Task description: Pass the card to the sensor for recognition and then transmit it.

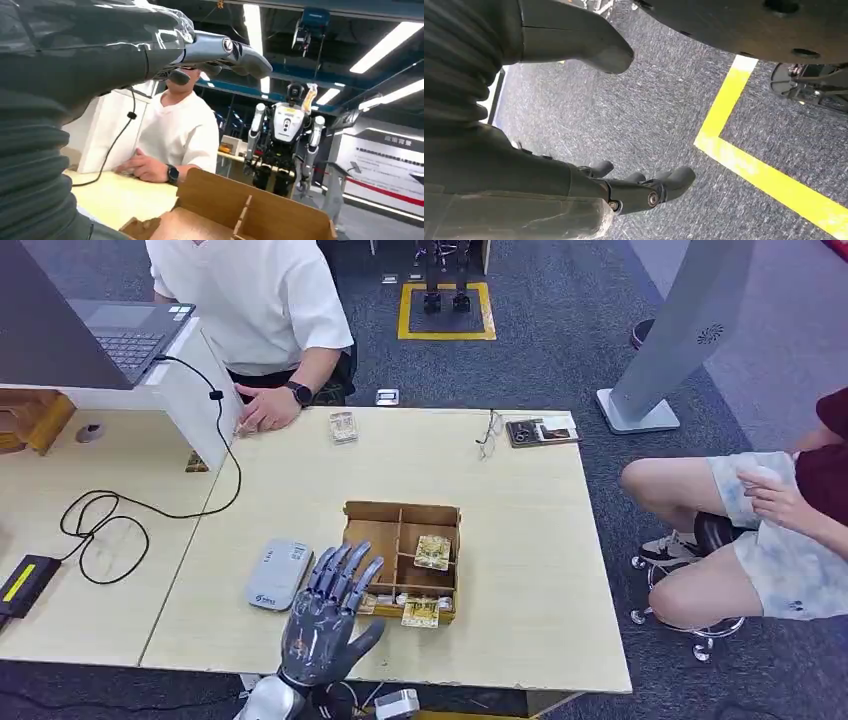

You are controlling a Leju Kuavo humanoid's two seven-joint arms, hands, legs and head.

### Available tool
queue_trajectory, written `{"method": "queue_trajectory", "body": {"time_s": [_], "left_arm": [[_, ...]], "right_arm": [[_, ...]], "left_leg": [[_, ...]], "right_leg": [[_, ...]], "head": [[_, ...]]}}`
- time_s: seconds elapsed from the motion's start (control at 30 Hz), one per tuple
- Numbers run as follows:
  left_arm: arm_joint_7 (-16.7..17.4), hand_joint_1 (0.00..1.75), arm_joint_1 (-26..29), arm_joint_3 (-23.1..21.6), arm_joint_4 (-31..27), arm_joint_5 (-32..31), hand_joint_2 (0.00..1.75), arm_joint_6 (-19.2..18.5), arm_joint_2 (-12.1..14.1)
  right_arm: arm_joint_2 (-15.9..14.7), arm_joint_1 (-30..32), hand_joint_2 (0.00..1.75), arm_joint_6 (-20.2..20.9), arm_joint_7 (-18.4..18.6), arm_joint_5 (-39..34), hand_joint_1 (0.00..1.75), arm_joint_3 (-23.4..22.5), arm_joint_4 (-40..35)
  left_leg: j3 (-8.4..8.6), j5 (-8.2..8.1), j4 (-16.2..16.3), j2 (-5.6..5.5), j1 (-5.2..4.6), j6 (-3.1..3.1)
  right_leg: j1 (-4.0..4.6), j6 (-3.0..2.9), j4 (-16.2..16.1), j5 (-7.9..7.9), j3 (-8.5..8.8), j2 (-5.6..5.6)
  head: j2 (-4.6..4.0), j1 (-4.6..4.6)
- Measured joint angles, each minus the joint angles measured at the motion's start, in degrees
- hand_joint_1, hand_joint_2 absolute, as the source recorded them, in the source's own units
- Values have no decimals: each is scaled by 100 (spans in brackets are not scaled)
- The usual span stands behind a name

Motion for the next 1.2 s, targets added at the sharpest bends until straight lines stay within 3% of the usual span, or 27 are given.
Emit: {"method": "queue_trajectory", "body": {"time_s": [0.17,0.53,0.83,0.93,1.07,1.2], "left_arm": [[114,0,-149,-192,188,42,175,0,33],[784,0,-677,-901,969,299,175,-39,192],[1159,0,-855,-1239,1231,312,175,-48,306],[1370,0,-891,-1305,1272,254,175,-29,328],[1939,0,-913,-1307,1298,-18,175,-24,323],[2156,0,-919,-1307,1298,-186,175,-42,317]], "right_arm": [[0,1,175,2,0,-20,0,0,9],[0,0,175,2,26,-42,0,0,26],[0,0,175,0,28,-44,0,0,26],[0,0,175,-5,50,-55,0,0,26],[0,0,175,-15,83,-57,0,-5,26],[0,1,175,-20,111,-66,0,-9,26]], "left_leg": [[0,0,0,0,0,0],[0,0,0,0,0,0],[-1,0,0,0,0,0],[0,0,0,0,0,0],[0,0,0,0,0,0],[-1,0,0,0,0,0]], "right_leg": [[0,0,0,0,0,0],[0,0,0,0,0,1],[0,0,0,0,-1,0],[0,0,0,0,-1,1],[0,0,0,0,0,1],[0,0,0,0,0,1]], "head": [[0,-2],[0,0],[0,0],[0,-2],[0,0],[0,-2]]}}
